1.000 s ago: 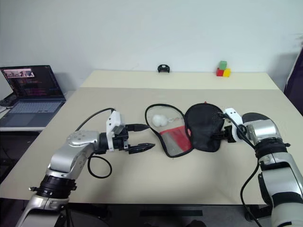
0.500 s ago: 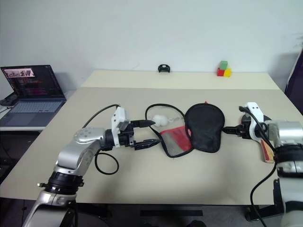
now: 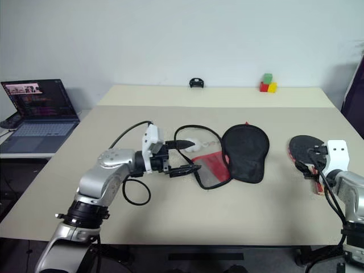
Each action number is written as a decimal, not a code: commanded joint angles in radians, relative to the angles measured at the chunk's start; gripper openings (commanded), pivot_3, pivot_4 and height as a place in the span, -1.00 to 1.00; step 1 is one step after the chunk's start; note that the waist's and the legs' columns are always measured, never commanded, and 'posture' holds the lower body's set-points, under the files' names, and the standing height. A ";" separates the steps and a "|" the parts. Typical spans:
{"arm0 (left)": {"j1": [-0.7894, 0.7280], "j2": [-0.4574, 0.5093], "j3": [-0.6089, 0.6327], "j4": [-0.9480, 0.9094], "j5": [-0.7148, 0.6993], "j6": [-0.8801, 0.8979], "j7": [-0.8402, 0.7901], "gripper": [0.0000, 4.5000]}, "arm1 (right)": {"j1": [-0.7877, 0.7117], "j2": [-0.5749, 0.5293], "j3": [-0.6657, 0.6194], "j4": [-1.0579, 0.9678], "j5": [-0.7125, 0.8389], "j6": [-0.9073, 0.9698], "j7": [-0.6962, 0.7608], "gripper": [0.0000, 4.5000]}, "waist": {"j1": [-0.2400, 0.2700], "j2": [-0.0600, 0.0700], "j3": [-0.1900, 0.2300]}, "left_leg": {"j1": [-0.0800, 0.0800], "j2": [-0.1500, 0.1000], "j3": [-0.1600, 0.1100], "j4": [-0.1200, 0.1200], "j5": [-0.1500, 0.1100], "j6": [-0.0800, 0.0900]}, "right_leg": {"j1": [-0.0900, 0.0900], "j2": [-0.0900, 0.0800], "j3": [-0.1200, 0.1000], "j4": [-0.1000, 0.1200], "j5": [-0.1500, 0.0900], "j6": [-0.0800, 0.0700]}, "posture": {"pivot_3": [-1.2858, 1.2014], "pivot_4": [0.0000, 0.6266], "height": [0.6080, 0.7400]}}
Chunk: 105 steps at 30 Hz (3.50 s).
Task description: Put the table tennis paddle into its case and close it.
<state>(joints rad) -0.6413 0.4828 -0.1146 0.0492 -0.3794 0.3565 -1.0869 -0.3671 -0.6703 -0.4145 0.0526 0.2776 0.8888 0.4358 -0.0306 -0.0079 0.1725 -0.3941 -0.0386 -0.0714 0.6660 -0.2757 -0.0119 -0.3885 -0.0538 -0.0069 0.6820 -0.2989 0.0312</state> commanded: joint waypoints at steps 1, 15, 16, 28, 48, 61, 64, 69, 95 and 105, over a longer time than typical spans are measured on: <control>-0.033 -0.001 0.005 0.000 0.003 -0.029 -0.015 1.00 | 0.010 0.008 -0.027 -0.007 -0.001 -0.050 -0.033 0.98 | 0.000 0.000 0.000 | 0.000 0.000 0.000 0.000 0.000 0.000 | 0.000 0.000 0.000 0.000 0.000 0.000 | 0.03 -0.52 1.00; -0.032 0.009 0.012 0.016 0.017 -0.044 -0.025 1.00 | -0.023 -0.018 -0.001 0.191 -0.037 -0.144 -0.092 0.98 | 0.000 0.000 0.000 | 0.000 0.000 0.000 0.000 0.001 0.000 | 0.001 0.000 0.000 0.000 0.000 0.000 | 0.03 -0.52 1.00; -0.032 0.008 0.011 0.018 0.018 -0.046 -0.025 1.00 | -0.034 -0.018 0.002 0.210 -0.037 -0.145 -0.091 0.98 | 0.000 0.000 0.000 | 0.000 0.000 0.000 0.000 0.001 0.000 | 0.001 0.000 0.000 0.000 0.000 0.000 | 0.03 -0.52 1.00; -0.032 0.011 0.015 0.017 0.022 -0.047 -0.023 1.00 | -0.135 -0.071 0.087 0.444 -0.081 -0.156 -0.051 0.98 | 0.000 0.000 0.000 | 0.002 -0.001 0.000 0.000 0.001 0.001 | 0.003 0.000 0.000 0.000 0.000 0.000 | 0.03 -0.52 1.00; -0.025 0.027 0.025 0.012 0.022 -0.047 -0.020 1.00 | -0.118 -0.088 0.148 0.416 -0.093 -0.125 -0.026 -0.51 | 0.005 -0.002 -0.001 | 0.007 -0.001 -0.001 0.002 0.001 0.001 | 0.009 0.000 -0.001 -0.002 0.001 0.001 | 0.03 -0.52 1.00; 0.018 0.102 0.076 0.003 0.014 -0.037 -0.004 1.00 | -0.204 -0.103 0.016 0.216 0.008 0.008 -0.094 -0.51 | 0.004 0.000 0.000 | 0.009 -0.001 0.000 -0.001 0.001 0.001 | 0.010 0.000 0.000 -0.002 0.001 0.001 | 0.03 -0.52 1.00; 0.024 0.105 0.078 0.000 0.013 -0.036 -0.002 1.00 | -0.213 -0.093 0.004 0.119 0.034 0.070 -0.104 -0.51 | 0.002 0.000 0.000 | 0.009 -0.001 0.000 -0.002 0.001 0.001 | 0.009 0.000 0.000 -0.002 0.001 0.001 | 0.03 -0.52 1.00; 0.026 0.109 0.080 -0.001 0.012 -0.035 0.002 1.00 | -0.259 0.004 -0.024 -0.112 0.116 0.249 -0.174 -0.51 | -0.002 0.000 0.000 | 0.009 0.000 0.000 -0.002 0.001 0.001 | 0.008 0.000 0.001 -0.002 0.001 0.001 | 0.03 -0.52 1.00; 0.062 0.111 0.091 -0.034 0.009 -0.034 0.030 1.00 | -0.253 0.567 0.140 -0.215 0.029 0.260 -0.470 -0.51 | -0.002 0.001 0.000 | -0.004 -0.001 -0.001 -0.002 0.004 -0.004 | -0.006 0.000 0.001 0.000 0.001 0.001 | 0.03 -0.52 1.00; 0.063 0.108 0.086 -0.034 0.009 -0.035 0.032 1.00 | -0.234 0.546 0.178 -0.129 -0.033 0.157 -0.478 -0.51 | -0.002 0.001 0.000 | -0.004 -0.001 0.000 -0.002 0.004 -0.004 | -0.006 0.000 0.001 0.000 0.001 0.001 | 0.03 -0.52 1.00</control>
<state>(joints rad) -0.5735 0.5869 -0.0522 0.0488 -0.3544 0.3260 -1.0578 -0.5958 -0.1134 -0.2420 -0.0515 0.2541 1.0889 -0.0391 -0.0330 -0.0073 0.1723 -0.3981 -0.0398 -0.0719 0.6638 -0.2718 -0.0154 -0.3948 -0.0535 -0.0059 0.6823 -0.2979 0.0322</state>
